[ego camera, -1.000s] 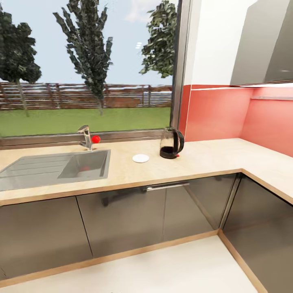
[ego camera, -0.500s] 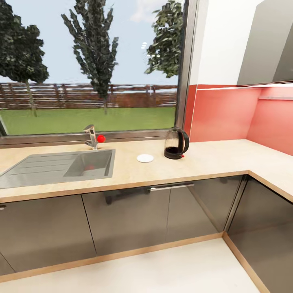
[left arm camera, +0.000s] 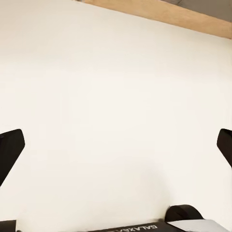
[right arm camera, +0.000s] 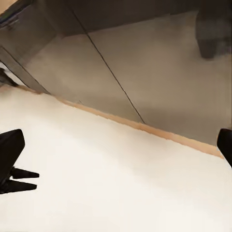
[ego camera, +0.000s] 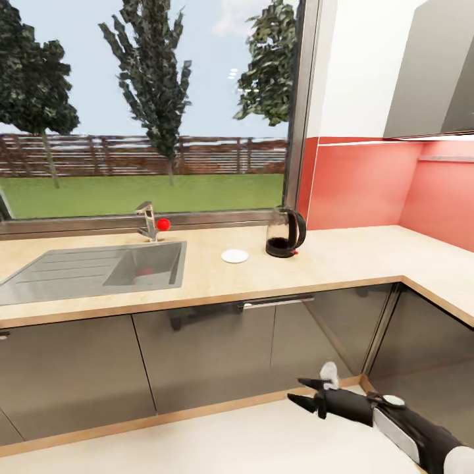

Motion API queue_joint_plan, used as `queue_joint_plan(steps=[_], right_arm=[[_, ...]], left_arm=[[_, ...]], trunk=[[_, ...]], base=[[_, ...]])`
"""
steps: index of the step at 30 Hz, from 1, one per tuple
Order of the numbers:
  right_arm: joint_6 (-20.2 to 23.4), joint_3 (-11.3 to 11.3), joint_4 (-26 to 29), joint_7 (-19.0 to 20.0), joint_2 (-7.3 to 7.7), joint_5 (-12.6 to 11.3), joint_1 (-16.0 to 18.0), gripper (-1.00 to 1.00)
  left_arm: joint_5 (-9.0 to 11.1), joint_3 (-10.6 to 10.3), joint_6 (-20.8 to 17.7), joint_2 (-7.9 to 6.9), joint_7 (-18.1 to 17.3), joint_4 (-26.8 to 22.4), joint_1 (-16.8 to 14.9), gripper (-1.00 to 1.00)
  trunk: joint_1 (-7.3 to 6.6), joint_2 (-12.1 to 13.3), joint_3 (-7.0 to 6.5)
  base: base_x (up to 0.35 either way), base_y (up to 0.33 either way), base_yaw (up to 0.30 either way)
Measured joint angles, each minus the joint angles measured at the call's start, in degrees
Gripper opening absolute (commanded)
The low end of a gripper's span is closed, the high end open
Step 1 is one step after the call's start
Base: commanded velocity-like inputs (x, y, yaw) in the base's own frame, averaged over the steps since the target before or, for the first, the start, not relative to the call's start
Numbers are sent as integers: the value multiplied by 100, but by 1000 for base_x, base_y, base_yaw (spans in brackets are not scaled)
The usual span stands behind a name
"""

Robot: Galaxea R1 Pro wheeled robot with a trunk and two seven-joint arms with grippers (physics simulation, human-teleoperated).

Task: Set up a coffee station on the kitchen countertop: keep the coffee maker on the countertop, move the bottle of coffee from the kitchen shelf to the counter next to the coffee maker, place a paper coffee filter on top of the coffee maker, put the saucer next to the coffee maker with the coffee cup on the saucer, and place the electric kettle next to the coffee maker.

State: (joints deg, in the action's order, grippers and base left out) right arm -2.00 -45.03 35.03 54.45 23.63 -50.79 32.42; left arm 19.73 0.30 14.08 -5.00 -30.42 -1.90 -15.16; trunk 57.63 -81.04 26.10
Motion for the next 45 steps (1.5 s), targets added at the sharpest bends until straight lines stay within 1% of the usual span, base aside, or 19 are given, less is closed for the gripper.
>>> queue_joint_plan(steps=[1,2,4,5,7,9,10,11,12,14,17,21,22,25,26,28,33,37,45], right_arm=[[109,23,322,-4,116,9,4,100],[443,323,964,-111,306,11,13,100],[886,876,1697,-330,453,28,20,100],[1317,1416,2269,-581,541,41,27,100],[1744,1990,2778,-904,594,90,27,100],[2395,2721,3474,-1770,638,211,86,100],[2584,2916,3720,-2324,645,276,187,100],[2659,2989,3813,-2632,647,304,255,100],[2760,3084,3939,-3212,644,329,378,100],[2872,3186,4076,-4248,569,354,615,100],[2916,3223,4131,-4965,436,373,789,100],[2930,3234,4148,-5345,306,426,867,100],[2929,3231,4147,-5435,221,502,885,100],[2926,3229,4129,-5519,29,773,902,100],[2925,3229,4120,-5546,-89,1011,908,100],[2925,3229,4114,-5564,-213,1236,912,100],[2942,3216,4100,-5576,-456,1581,918,100],[2945,3209,4096,-5562,-564,1668,899,100],[2940,3209,3968,-5564,-648,1678,894,100]], left_arm=[[0,25,-1,0,0,-1,0,100],[3,62,-1,0,2,1,0,100],[5,90,-2,0,2,3,0,100],[7,108,-2,0,2,4,0,100],[8,120,-2,3,2,5,0,100],[8,132,-2,4,3,11,0,100],[6,139,-2,3,3,12,0,100],[8,146,-2,2,3,13,0,100],[10,155,-3,3,3,14,0,100],[12,165,-4,6,3,15,0,100],[13,172,-4,8,3,17,0,100],[19,223,-4,8,5,20,0,100],[25,278,-4,8,6,21,0,100],[31,342,-4,8,6,22,0,100],[34,366,-4,8,7,23,0,100],[35,382,-4,8,8,26,0,100],[37,405,-4,8,26,31,0,100],[27,411,-1,8,611,33,0,100],[23,410,1,7,723,34,1,100]], trunk=[[0,0,1],[0,0,0],[0,0,0],[0,0,0],[0,0,1],[0,0,0],[0,0,0],[0,0,1],[0,0,0],[-1,0,1],[-1,0,1],[-1,0,1],[-2,0,1],[-2,0,1],[-2,0,1],[-2,0,1],[-2,0,1],[-2,0,1],[0,0,-9]], base=[[0,0,0],[0,0,0],[0,0,0],[0,0,0],[0,0,0],[0,0,0],[0,0,0],[30,-39,0],[84,-109,0],[128,-167,0],[160,-205,0],[194,-231,0],[212,-241,0],[220,-245,0],[228,-247,0],[232,-248,0],[243,-246,0],[268,-212,0],[112,-59,164]])
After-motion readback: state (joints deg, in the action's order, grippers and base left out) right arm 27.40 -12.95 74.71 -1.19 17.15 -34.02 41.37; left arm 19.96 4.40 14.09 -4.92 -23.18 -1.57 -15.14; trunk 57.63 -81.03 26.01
